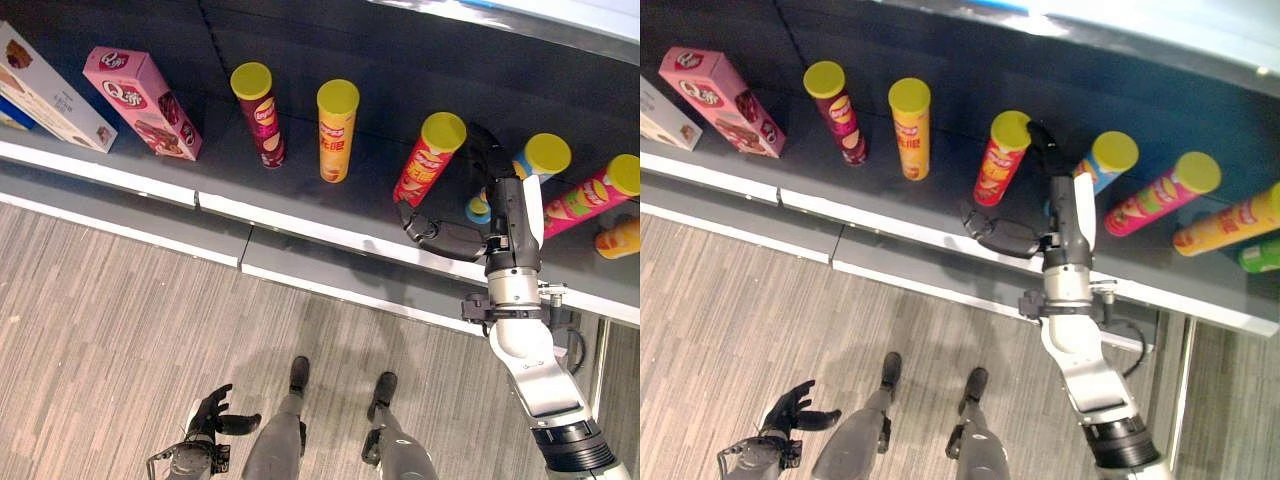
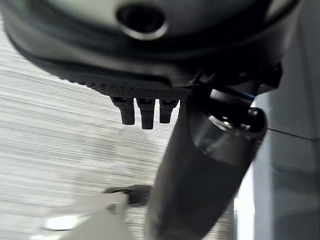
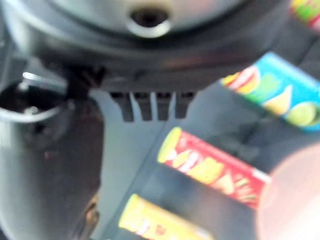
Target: Put the goods on the table back onto the shelves and tidy them up.
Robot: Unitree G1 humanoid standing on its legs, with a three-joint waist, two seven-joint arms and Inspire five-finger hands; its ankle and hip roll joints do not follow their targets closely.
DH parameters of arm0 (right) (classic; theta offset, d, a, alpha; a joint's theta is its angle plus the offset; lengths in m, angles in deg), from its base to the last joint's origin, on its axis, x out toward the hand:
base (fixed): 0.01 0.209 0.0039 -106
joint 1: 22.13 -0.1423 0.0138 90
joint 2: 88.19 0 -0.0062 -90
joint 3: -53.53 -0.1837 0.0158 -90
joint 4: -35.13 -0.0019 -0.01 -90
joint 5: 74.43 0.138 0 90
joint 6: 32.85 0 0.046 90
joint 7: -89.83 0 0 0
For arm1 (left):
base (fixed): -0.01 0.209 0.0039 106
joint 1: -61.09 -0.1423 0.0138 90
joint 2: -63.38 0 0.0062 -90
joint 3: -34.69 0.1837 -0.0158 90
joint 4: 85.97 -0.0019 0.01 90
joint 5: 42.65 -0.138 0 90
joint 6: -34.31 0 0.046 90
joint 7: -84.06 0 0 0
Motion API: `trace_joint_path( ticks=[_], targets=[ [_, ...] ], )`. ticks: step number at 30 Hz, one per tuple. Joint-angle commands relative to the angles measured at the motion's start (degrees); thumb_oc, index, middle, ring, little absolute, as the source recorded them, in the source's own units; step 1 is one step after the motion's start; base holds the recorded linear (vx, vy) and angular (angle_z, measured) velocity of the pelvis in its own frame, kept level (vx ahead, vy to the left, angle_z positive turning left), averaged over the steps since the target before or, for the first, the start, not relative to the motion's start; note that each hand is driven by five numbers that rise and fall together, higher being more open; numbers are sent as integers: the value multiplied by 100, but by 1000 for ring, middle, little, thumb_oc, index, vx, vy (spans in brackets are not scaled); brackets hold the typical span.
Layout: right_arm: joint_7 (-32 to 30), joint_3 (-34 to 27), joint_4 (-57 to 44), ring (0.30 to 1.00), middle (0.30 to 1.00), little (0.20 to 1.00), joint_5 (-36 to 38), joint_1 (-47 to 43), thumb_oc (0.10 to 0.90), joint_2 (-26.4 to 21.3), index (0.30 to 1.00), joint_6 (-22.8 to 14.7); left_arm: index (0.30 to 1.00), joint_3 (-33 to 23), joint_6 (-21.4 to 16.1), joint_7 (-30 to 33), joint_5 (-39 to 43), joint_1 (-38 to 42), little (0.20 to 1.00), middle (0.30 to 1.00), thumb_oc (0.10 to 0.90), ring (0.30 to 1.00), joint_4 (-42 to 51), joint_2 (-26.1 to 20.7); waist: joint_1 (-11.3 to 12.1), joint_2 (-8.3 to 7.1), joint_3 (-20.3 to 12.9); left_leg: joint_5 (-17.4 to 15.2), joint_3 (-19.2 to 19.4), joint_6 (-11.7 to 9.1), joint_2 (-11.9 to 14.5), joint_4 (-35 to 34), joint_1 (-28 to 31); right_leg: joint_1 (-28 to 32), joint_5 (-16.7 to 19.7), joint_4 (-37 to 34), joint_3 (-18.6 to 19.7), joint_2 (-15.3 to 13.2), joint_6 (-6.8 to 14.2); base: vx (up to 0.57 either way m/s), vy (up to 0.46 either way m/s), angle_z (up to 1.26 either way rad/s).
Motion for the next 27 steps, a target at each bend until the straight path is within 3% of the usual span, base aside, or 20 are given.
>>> trace_joint_path(
  ticks=[1,2,3,4,5,9,18,25,27],
  targets=[
    [-52,-292,-337,900,900,900,41,-638,800,-235,900,-630,900,202,-68,71,-67,-66,900,900,800,900,-254,-306,184,-77,-479,-637,91,-201,224,12,39,431,-220,93,-222,-756,814,0,0,0],
    [-52,-292,-337,900,900,900,41,-638,800,-235,900,-630,900,202,-68,71,-67,-66,900,900,800,900,-254,-306,184,-77,-479,-637,91,-201,224,12,39,431,-220,93,-222,-756,814,100,37,1],
    [1265,-220,-466,900,900,900,1464,353,800,-191,900,-850,900,-124,-61,-214,-135,-148,900,900,800,900,-420,-362,-65,-192,-681,-746,276,-192,246,12,376,645,-247,109,-174,-742,821,313,55,1],
    [3084,-42,-135,900,900,900,2845,2093,800,-390,900,-454,900,-403,-220,-618,-256,-180,900,900,800,900,-800,-366,-449,-274,-1191,-972,690,-259,387,12,1090,966,-346,179,93,-698,801,354,22,5],
    [3182,-57,165,900,900,900,2724,2349,800,-458,900,-359,900,-363,-265,-721,-290,-170,900,900,800,900,-859,-328,-563,-286,-1315,-982,821,-292,464,12,1225,978,-366,191,185,-666,776,254,-15,-65],
    [3158,-141,365,900,900,900,2618,2497,800,-417,900,-321,900,-352,-260,-729,-334,-161,900,900,800,900,-947,-308,-635,-297,-1373,-987,887,-317,520,12,1295,990,-379,187,244,-620,749,19,-39,-103],
    [2893,-360,809,900,900,900,2488,2588,800,-93,900,-334,900,-385,-220,-690,-413,-156,900,900,800,900,-1168,-252,-762,-331,-1436,-1028,1054,-343,597,12,1468,1025,-377,158,423,-536,717,1,-11,-11],
    [2390,-51,2502,900,900,900,1459,2397,800,254,900,-181,900,-320,-240,-675,-309,-150,900,900,800,900,-979,-235,-737,-357,-1427,-1043,1081,-335,602,12,1514,1075,-363,117,404,-539,710,-7,-3,5],
    [1999,78,3795,900,900,900,1158,2038,800,712,900,-68,900,-217,-240,-637,-243,-82,900,900,800,900,-913,-239,-684,-333,-1419,-1043,1048,-319,592,12,1531,1136,-383,113,377,-537,700,0,0,0]
  ],
)
